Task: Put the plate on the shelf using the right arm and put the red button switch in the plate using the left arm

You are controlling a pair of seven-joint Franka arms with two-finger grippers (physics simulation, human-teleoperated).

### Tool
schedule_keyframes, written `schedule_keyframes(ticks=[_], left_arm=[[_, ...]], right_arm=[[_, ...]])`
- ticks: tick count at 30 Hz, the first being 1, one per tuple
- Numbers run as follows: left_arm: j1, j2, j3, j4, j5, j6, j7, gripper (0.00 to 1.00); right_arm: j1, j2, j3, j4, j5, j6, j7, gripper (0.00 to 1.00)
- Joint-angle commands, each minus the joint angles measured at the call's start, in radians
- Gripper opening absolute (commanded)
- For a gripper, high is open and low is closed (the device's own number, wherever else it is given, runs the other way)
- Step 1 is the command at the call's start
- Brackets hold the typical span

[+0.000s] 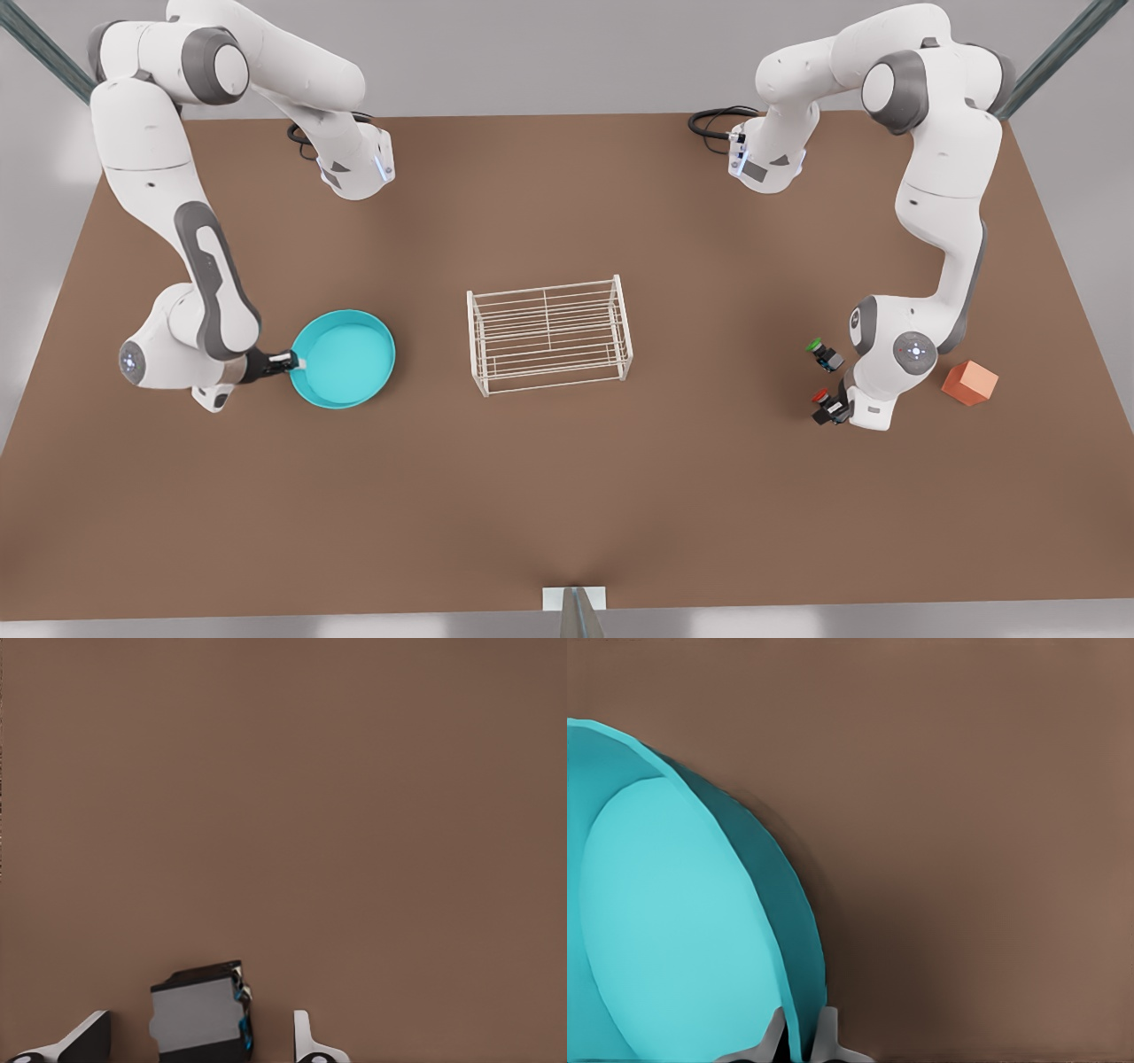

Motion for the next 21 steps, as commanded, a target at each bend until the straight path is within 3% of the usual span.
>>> schedule_keyframes(ticks=[1,6,8,9,14,21], left_arm=[[0.000,-0.001,0.001,0.000,0.008,0.007,-0.024,1.00],[0.000,0.001,0.001,-0.003,0.008,0.006,-0.044,1.00],[-0.005,-0.001,0.001,-0.003,0.008,0.006,-0.076,0.75],[-0.005,-0.001,0.001,-0.003,0.008,0.006,-0.077,0.55],[-0.006,-0.008,0.001,-0.004,0.008,-0.004,-0.093,0.28],[-0.012,-0.070,-0.001,-0.001,0.007,-0.016,-0.100,0.28]], right_arm=[[0.000,-0.021,-0.001,0.000,-0.007,-0.044,-0.030,0.21],[0.000,-0.112,0.013,0.000,0.004,-0.075,-0.064,0.21],[0.000,-0.125,0.019,0.002,0.006,-0.093,-0.067,0.20],[0.000,-0.133,0.024,0.003,0.006,-0.101,-0.074,0.20],[0.000,-0.158,0.076,0.025,0.093,-0.239,-0.105,0.20],[0.025,-0.268,0.188,0.063,0.124,-0.340,-0.013,0.20]])
